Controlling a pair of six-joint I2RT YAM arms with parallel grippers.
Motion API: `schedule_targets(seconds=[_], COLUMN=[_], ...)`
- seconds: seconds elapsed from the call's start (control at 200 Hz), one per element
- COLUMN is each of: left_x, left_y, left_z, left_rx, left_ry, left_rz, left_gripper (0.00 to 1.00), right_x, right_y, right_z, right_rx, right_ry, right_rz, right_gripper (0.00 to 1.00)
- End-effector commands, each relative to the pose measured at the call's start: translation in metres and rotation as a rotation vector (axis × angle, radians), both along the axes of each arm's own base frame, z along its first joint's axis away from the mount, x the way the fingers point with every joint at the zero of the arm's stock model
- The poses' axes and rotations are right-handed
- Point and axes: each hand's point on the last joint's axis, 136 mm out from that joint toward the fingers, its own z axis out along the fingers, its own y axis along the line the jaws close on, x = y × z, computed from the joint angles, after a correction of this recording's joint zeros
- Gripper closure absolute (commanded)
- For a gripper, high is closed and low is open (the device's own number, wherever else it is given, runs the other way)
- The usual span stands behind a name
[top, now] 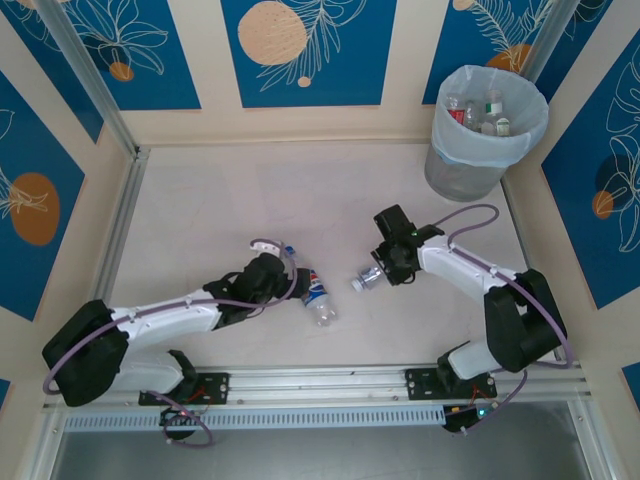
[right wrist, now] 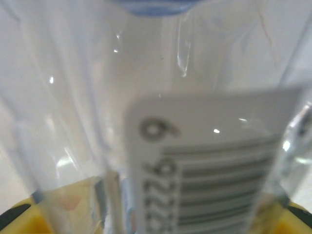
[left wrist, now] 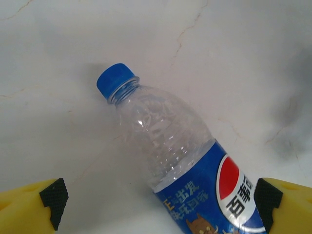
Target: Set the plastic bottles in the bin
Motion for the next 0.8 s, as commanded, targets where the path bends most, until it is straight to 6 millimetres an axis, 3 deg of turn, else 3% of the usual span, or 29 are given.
schedule_targets(seconds=[0.0,0.415,0.795], left_x=[0.010,0.030,0.038], left_y=[-0.008,-0.035,-0.031], left_z=[0.009,0.039,0.042], left_rx=[-0.055,-0.041,-0.038], left_ry=[-0.004,-0.066,-0.033], left_rz=[0.060,-0.009,0.059], left_gripper=[0.01,0.01,0.01], right_x=[0.004,0.047,0.086], right_y=[-0.009,-0.019,-0.035], right_z=[0.014,0.079,0.165], right_rx=[-0.056,-0.022,0.036], right_ry=[-0.089,-0.463,-0.780], right_rz=[0.048,0.099,0.066], right_gripper=[0.52,0.53,0.53])
